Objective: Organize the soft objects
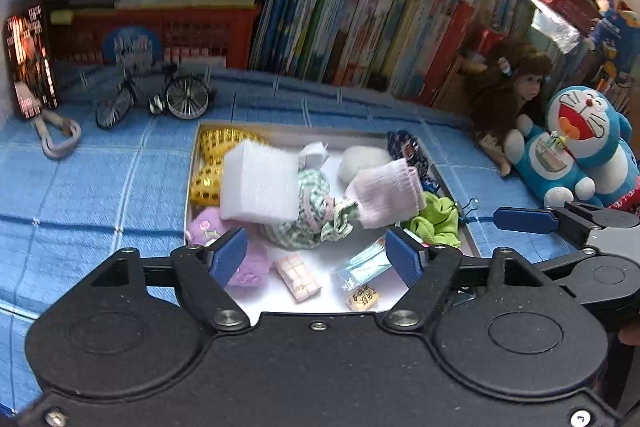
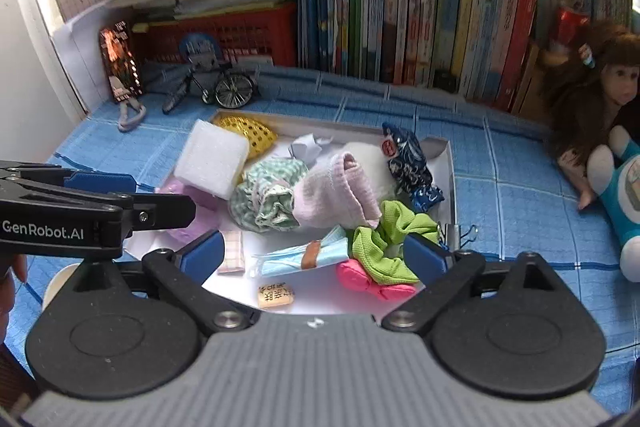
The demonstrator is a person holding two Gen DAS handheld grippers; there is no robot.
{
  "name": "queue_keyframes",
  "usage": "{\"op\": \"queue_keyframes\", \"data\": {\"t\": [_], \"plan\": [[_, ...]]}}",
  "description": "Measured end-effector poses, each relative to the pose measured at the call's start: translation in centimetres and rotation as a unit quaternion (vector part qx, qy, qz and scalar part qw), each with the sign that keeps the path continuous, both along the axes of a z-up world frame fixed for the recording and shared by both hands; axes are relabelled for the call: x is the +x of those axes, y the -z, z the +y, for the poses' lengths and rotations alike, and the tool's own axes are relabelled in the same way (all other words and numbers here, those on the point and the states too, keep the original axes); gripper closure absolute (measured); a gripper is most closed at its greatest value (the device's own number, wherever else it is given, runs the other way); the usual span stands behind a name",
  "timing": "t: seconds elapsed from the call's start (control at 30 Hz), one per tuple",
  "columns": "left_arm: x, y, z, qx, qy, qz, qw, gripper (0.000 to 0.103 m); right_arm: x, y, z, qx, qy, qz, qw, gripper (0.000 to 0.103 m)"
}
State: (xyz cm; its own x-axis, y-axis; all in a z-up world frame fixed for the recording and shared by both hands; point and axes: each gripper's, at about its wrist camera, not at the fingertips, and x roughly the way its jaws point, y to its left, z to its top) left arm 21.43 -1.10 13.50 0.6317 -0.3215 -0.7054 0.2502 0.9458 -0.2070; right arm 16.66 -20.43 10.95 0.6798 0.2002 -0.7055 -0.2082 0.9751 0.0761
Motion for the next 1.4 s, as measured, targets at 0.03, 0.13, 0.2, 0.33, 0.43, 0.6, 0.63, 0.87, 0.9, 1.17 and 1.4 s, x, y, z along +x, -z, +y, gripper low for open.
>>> {"op": "queue_keyframes", "data": {"t": [0.03, 0.13, 0.2, 0.33, 0.43, 0.6, 0.63, 0.87, 0.9, 1.17, 1.4], "plan": [[-0.5, -0.3, 0.0, 0.002, 0.000, -0.010, 0.9999, 0.026, -0.4, -0.2, -0.1, 0.001, 0.000, -0.006, 1.000, 0.002], [-2.0, -0.9, -0.1, 0.000, 0.003, -0.035, 0.9994, 0.022, -1.8, -0.7, -0.4, 0.006, 0.000, -0.026, 1.000, 0.001], [-3.0, -1.2, 0.0, -0.005, 0.006, -0.048, 0.9988, 0.021, -2.7, -0.9, -0.7, 0.009, 0.001, -0.038, 0.999, 0.001], [-5.2, -1.9, 0.0, -0.008, 0.009, -0.082, 0.9966, 0.018, -4.5, -1.2, -1.1, 0.015, 0.004, -0.062, 0.998, 0.000], [-7.0, -2.2, 0.0, -0.014, 0.011, -0.103, 0.9946, 0.015, -5.8, -1.4, -1.3, 0.019, 0.006, -0.081, 0.997, 0.000], [-9.4, -2.4, 0.3, -0.026, 0.018, -0.123, 0.9920, 0.012, -7.8, -1.1, -1.7, 0.024, 0.015, -0.108, 0.994, 0.000], [-9.9, -2.4, 0.3, -0.026, 0.019, -0.128, 0.9913, 0.011, -8.2, -1.0, -1.7, 0.025, 0.016, -0.113, 0.993, 0.000], [-12.7, -1.8, 0.7, -0.018, 0.017, -0.157, 0.9872, 0.009, -10.4, -0.1, -1.9, 0.022, 0.026, -0.137, 0.990, 0.000], [-13.0, -1.7, 0.7, -0.019, 0.016, -0.159, 0.9869, 0.008, -10.6, 0.0, -1.9, 0.022, 0.028, -0.139, 0.990, 0.000], [-15.2, -0.9, 1.5, -0.022, 0.006, -0.179, 0.9836, 0.007, -12.7, 1.2, -1.7, 0.005, 0.044, -0.164, 0.985, 0.000], [-16.9, 0.2, 2.2, -0.009, -0.007, -0.193, 0.9811, 0.007, -14.4, 2.1, -2.4, 0.000, 0.058, -0.177, 0.982, 0.000]]}}
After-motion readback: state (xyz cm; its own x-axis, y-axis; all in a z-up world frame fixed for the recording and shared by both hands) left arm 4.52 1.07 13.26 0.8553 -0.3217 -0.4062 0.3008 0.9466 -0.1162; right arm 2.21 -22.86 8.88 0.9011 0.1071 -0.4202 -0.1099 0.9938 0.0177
